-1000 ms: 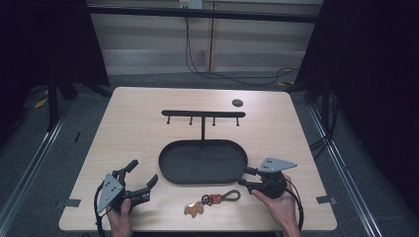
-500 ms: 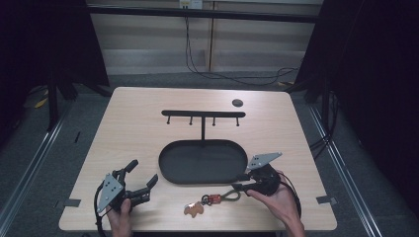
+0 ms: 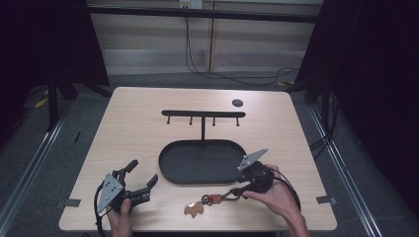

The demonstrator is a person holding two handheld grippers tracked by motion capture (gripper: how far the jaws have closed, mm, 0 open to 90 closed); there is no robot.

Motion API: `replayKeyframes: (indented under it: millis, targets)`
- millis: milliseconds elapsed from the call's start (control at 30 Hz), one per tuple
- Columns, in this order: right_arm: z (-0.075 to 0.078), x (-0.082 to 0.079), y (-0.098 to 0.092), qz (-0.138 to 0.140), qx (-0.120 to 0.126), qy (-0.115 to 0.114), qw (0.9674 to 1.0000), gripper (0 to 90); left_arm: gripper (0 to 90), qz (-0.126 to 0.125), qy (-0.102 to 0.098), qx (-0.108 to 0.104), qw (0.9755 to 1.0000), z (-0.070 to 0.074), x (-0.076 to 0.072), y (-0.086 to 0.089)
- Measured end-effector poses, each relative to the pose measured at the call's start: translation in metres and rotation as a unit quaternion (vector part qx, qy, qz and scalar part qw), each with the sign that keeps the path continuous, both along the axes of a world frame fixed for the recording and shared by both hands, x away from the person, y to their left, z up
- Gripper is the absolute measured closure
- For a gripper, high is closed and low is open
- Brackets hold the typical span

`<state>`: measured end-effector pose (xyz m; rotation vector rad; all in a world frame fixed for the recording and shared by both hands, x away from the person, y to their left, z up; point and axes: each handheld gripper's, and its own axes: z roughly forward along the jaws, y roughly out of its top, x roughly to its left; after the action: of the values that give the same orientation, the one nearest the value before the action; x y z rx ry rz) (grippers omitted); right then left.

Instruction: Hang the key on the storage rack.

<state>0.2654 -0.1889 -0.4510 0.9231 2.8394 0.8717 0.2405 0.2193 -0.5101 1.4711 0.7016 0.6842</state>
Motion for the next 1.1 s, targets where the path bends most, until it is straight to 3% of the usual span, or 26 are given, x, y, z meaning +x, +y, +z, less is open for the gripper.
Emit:
replayKeyframes:
  millis: [67,233,400,733,1100]
  targets:
    - [-0.001,0.001,0.000,0.001,-0.010,0.003,1.0000,50.6,15.5,0.000,0.000,-0.002,1.0000,0.000,0.000,0.000]
    - [-0.005,0.006,0.001,0.026,-0.028,0.034,0.9987,67.1,15.5,0.000,0.000,-0.001,1.0000,0.000,0.000,0.000]
    - [-0.010,0.011,0.002,0.033,-0.044,0.041,0.9976,72.7,15.5,0.000,0.000,-0.002,1.0000,0.000,0.000,0.000]
    - [-0.021,0.014,0.007,0.040,-0.067,0.051,0.9956,76.8,15.5,0.000,0.001,-0.003,1.0000,0.000,0.000,0.000]
    - [-0.017,0.013,0.009,0.050,-0.082,0.061,0.9935,72.1,15.5,0.000,0.000,-0.002,1.0000,0.000,0.000,0.000]
